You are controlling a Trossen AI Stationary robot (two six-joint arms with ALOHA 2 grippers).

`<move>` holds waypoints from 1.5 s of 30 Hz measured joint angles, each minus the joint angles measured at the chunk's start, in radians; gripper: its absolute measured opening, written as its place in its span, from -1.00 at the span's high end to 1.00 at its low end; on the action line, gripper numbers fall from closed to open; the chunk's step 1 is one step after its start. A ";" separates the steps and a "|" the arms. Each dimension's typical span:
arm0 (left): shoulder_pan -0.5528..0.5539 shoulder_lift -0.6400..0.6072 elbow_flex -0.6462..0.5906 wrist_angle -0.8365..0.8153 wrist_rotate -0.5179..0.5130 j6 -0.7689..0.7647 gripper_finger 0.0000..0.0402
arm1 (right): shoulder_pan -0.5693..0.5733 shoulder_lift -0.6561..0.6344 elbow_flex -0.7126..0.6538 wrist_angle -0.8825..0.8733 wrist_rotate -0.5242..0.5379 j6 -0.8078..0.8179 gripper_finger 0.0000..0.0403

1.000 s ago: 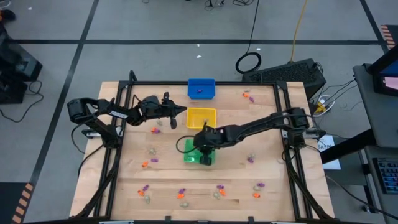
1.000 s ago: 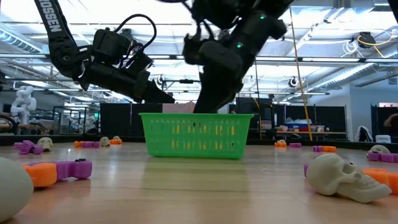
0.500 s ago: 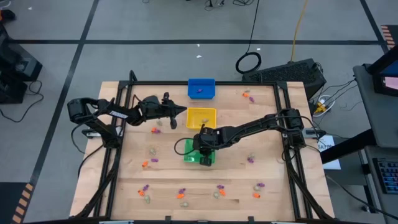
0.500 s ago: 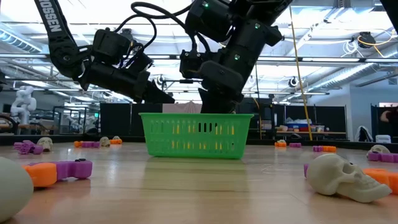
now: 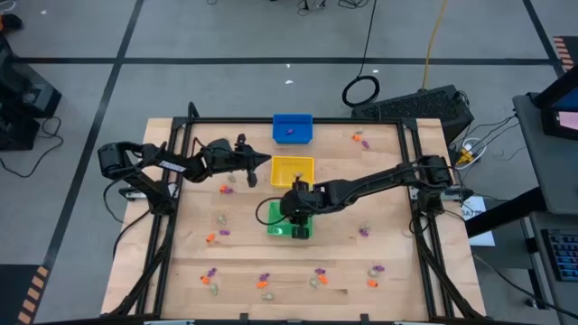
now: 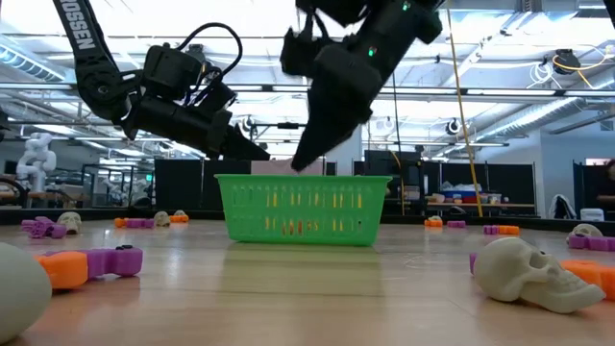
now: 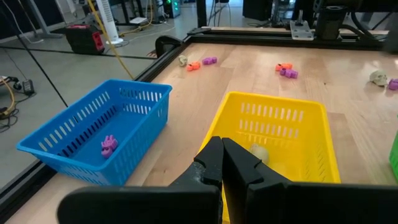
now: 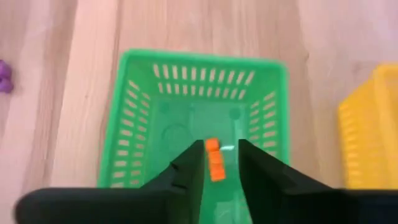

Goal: Sort Halloween decoration
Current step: Put the skull toy into the yellow bin

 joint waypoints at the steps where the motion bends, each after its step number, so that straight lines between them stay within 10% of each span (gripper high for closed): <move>1: 0.000 0.000 0.000 0.000 0.000 0.000 0.99 | 0.003 -0.010 0.000 0.000 0.018 -0.029 0.70; 5: 0.000 0.000 0.000 0.000 0.000 0.000 0.99 | 0.003 -0.046 -0.038 0.053 0.016 -0.174 0.96; 23: -0.006 -0.027 0.007 -0.052 -0.029 -0.026 0.99 | -0.143 -0.432 -0.566 0.658 0.013 -0.295 1.00; 45: -0.372 -0.345 0.298 -1.349 -0.062 -0.139 1.00 | -0.477 -0.664 -0.644 0.629 -0.169 -0.456 1.00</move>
